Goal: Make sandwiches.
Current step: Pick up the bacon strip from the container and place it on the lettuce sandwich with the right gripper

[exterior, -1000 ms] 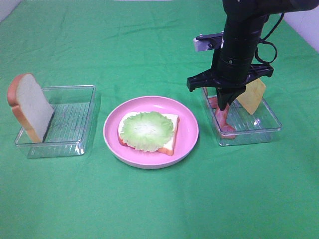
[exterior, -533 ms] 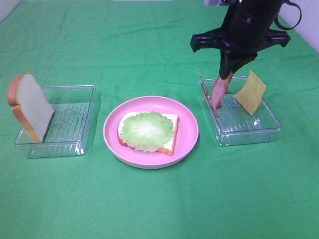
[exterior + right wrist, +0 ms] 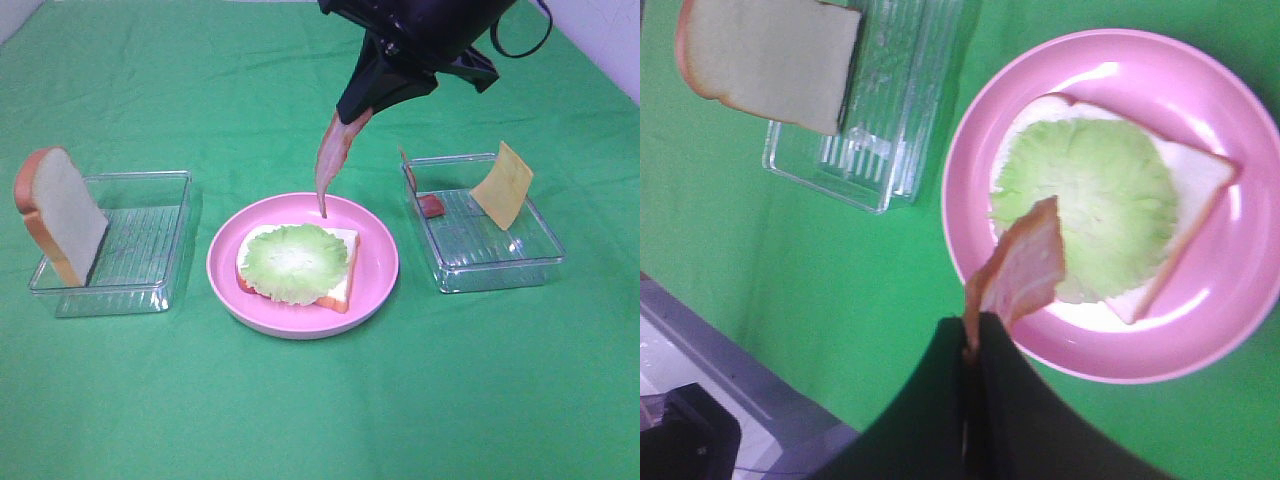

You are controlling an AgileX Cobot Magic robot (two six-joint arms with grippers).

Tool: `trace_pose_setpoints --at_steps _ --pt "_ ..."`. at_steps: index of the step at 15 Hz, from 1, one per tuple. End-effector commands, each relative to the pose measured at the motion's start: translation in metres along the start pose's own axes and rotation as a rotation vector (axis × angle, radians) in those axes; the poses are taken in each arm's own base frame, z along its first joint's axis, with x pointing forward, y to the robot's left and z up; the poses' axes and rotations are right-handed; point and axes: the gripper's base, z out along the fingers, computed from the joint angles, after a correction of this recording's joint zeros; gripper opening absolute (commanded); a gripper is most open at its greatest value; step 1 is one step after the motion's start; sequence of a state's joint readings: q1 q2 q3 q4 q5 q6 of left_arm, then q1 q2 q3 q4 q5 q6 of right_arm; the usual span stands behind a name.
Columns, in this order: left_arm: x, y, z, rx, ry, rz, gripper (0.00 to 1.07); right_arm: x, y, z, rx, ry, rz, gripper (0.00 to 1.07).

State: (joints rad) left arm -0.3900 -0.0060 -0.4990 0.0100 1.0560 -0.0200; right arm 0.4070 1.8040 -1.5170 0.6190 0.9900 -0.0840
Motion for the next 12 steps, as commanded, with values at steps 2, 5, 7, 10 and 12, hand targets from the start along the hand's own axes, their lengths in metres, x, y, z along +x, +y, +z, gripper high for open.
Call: trace_pose_setpoints --at_steps 2,5,7,10,12 --pt "0.001 0.000 -0.002 0.004 -0.031 0.001 0.83 -0.004 0.001 0.031 -0.106 0.040 0.013 0.00" --pt "0.001 0.000 -0.002 0.004 -0.031 0.001 0.83 -0.002 0.011 0.070 -0.150 0.064 0.007 0.00" --pt "0.001 0.000 -0.002 0.004 -0.031 0.001 0.83 -0.004 0.015 0.091 -0.172 0.032 0.035 0.00" --pt "0.001 0.000 -0.002 0.004 -0.031 0.001 0.83 -0.009 0.011 0.101 -0.195 0.000 0.055 0.00" --pt "0.001 0.000 -0.002 0.004 -0.031 0.001 0.83 -0.010 0.011 0.102 -0.188 -0.015 0.048 0.00"
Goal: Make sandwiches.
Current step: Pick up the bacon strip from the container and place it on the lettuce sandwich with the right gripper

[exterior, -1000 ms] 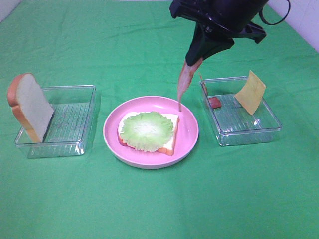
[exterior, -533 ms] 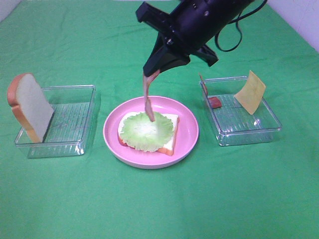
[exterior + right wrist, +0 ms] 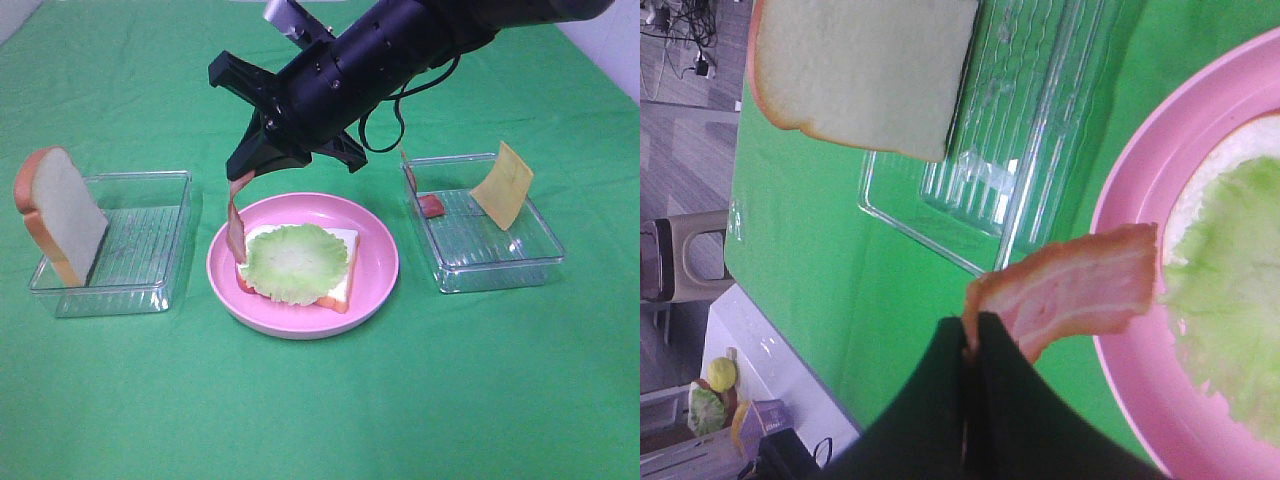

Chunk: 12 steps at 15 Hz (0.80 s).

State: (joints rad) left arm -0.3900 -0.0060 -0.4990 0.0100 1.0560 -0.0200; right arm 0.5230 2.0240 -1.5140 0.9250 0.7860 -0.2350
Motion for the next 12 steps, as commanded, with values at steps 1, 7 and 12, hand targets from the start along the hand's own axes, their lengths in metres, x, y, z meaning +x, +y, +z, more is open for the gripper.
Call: trace_pose_setpoints --at_steps 1,7,12 --pt "0.001 0.000 -0.002 0.004 -0.031 0.001 0.83 -0.002 0.000 0.000 0.000 -0.026 -0.012 0.00" --pt "0.001 0.000 -0.002 0.004 -0.031 0.001 0.83 -0.002 -0.004 0.015 -0.034 -0.024 -0.003 0.00" --pt "0.001 0.000 -0.002 0.004 -0.031 0.001 0.83 -0.001 -0.020 0.014 0.088 0.017 -0.049 0.00"
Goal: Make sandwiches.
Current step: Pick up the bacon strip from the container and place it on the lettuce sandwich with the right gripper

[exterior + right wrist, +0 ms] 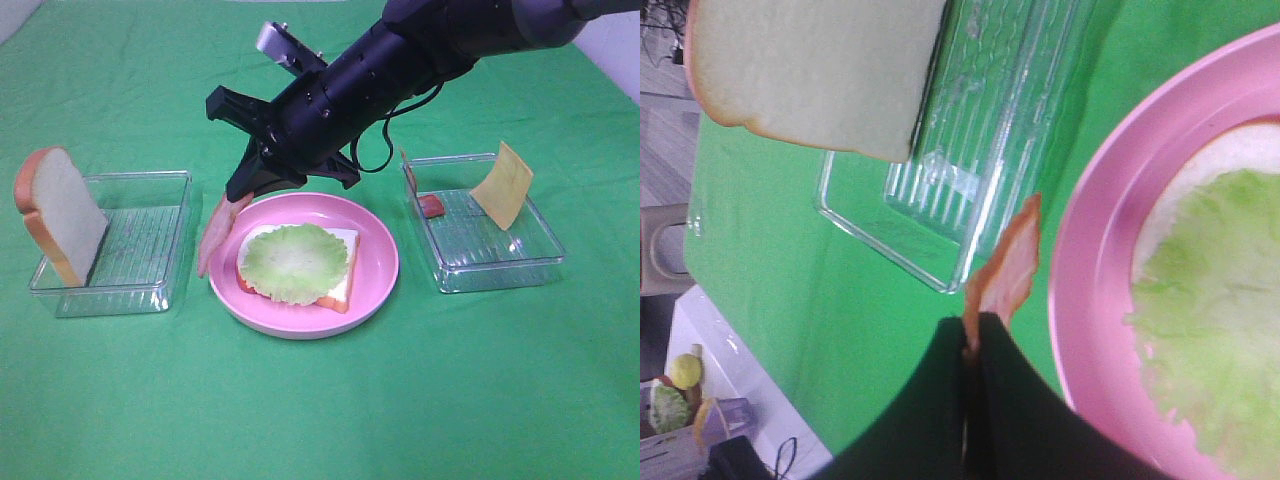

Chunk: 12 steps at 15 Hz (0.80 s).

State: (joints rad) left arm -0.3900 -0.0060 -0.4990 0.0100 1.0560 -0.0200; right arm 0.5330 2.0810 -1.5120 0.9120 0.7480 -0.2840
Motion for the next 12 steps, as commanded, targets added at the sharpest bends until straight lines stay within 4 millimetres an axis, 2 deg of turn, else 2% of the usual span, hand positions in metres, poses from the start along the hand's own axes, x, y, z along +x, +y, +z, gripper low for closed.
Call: trace_pose_setpoints --at_steps 1,5,8,9,10,11,12 --pt "0.001 0.000 -0.002 0.004 -0.031 0.001 0.83 -0.002 -0.011 -0.012 0.099 0.012 -0.002 0.00" --pt "0.001 0.000 -0.002 0.004 -0.031 0.001 0.83 0.002 -0.033 -0.019 0.319 0.058 0.037 0.00" --pt "0.001 0.000 -0.002 0.004 -0.031 0.001 0.83 0.002 -0.036 -0.020 0.352 0.062 0.054 0.00" --pt "0.001 0.000 -0.002 0.004 -0.031 0.001 0.83 0.002 -0.036 -0.020 0.352 0.061 0.056 0.07" --pt "0.001 0.000 -0.002 0.004 -0.031 0.001 0.83 0.002 -0.036 -0.020 0.351 0.059 0.056 0.34" --pt "0.001 0.000 -0.002 0.004 -0.031 0.001 0.83 0.002 -0.036 -0.020 0.355 0.061 0.051 0.51" --pt "0.001 0.000 -0.002 0.004 -0.031 0.001 0.83 0.003 -0.036 -0.020 0.359 0.068 0.042 0.60"
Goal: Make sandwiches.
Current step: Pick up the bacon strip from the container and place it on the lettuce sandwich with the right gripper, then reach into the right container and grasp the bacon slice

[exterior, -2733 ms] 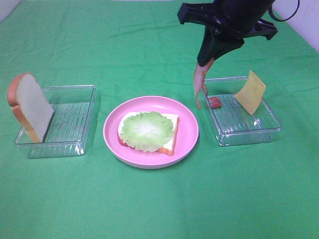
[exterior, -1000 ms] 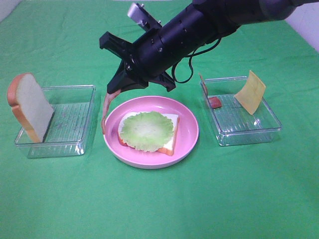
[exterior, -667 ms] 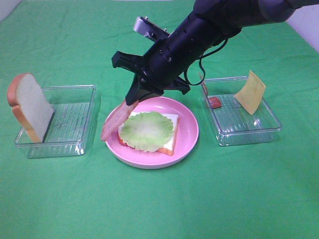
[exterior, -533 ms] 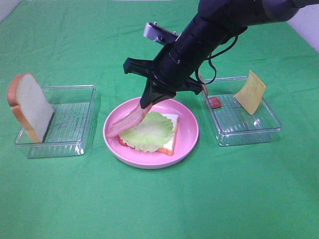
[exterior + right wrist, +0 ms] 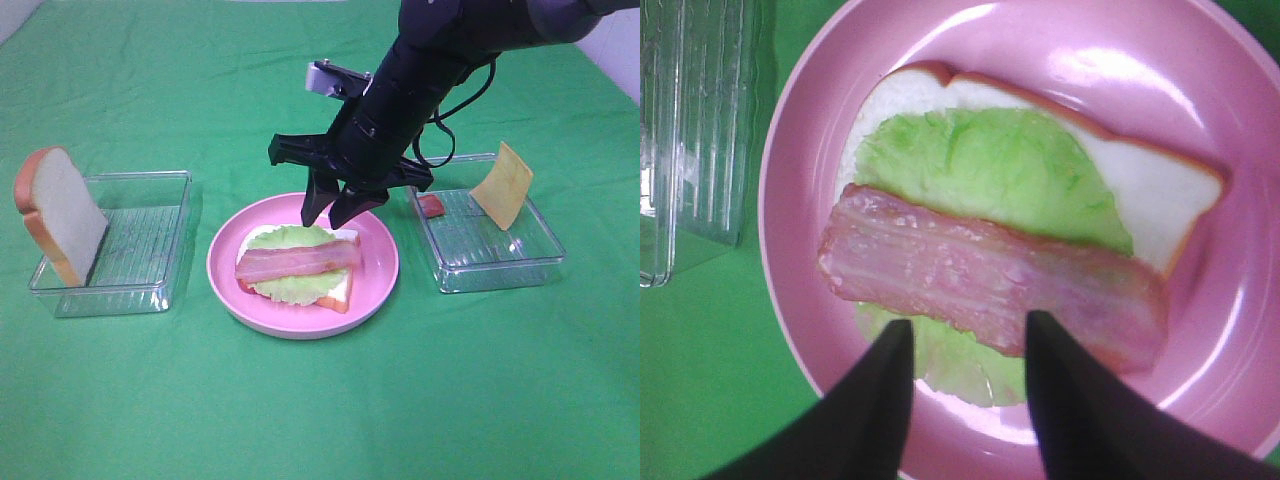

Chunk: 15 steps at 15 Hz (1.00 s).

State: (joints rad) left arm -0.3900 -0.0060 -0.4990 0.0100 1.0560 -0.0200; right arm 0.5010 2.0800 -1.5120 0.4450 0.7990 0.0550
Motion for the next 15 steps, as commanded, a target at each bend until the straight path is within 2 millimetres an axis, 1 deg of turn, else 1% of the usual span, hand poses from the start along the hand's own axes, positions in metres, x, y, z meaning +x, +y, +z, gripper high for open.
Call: trace_pose_setpoints --at_steps 1,3,5,6,8,9,10,12,13,15 --pt "0.001 0.000 -0.002 0.004 -0.031 0.001 0.83 0.002 0.000 -0.008 0.021 0.012 -0.076 0.70" --pt "0.001 0.000 -0.002 0.004 -0.031 0.001 0.83 0.004 -0.003 -0.008 0.042 0.048 -0.092 0.71" --pt "0.001 0.000 -0.002 0.004 -0.031 0.001 0.83 0.008 -0.004 -0.016 0.074 0.069 -0.121 0.71" --pt "0.001 0.000 -0.002 0.004 -0.031 0.001 0.83 0.008 -0.003 -0.023 0.095 0.060 -0.142 0.71" --pt "0.001 0.000 -0.002 0.004 -0.031 0.001 0.83 0.006 -0.011 -0.045 0.137 0.017 -0.134 0.71" --pt "0.001 0.000 -0.002 0.004 -0.031 0.001 0.83 0.003 -0.019 -0.056 0.141 -0.001 -0.106 0.71" --pt "0.001 0.000 -0.002 0.004 -0.031 0.002 0.83 -0.001 -0.032 -0.067 0.146 -0.006 -0.072 0.71" --pt "0.001 0.000 -0.002 0.004 -0.031 0.002 0.83 -0.010 -0.048 -0.084 0.149 -0.019 -0.056 0.71" --pt "0.001 0.000 -0.002 0.004 -0.031 0.002 0.83 -0.018 -0.051 -0.097 0.151 -0.063 -0.073 0.71" --pt "0.001 0.000 -0.002 0.004 -0.031 0.002 0.83 -0.029 -0.048 -0.108 0.177 -0.110 -0.100 0.70"
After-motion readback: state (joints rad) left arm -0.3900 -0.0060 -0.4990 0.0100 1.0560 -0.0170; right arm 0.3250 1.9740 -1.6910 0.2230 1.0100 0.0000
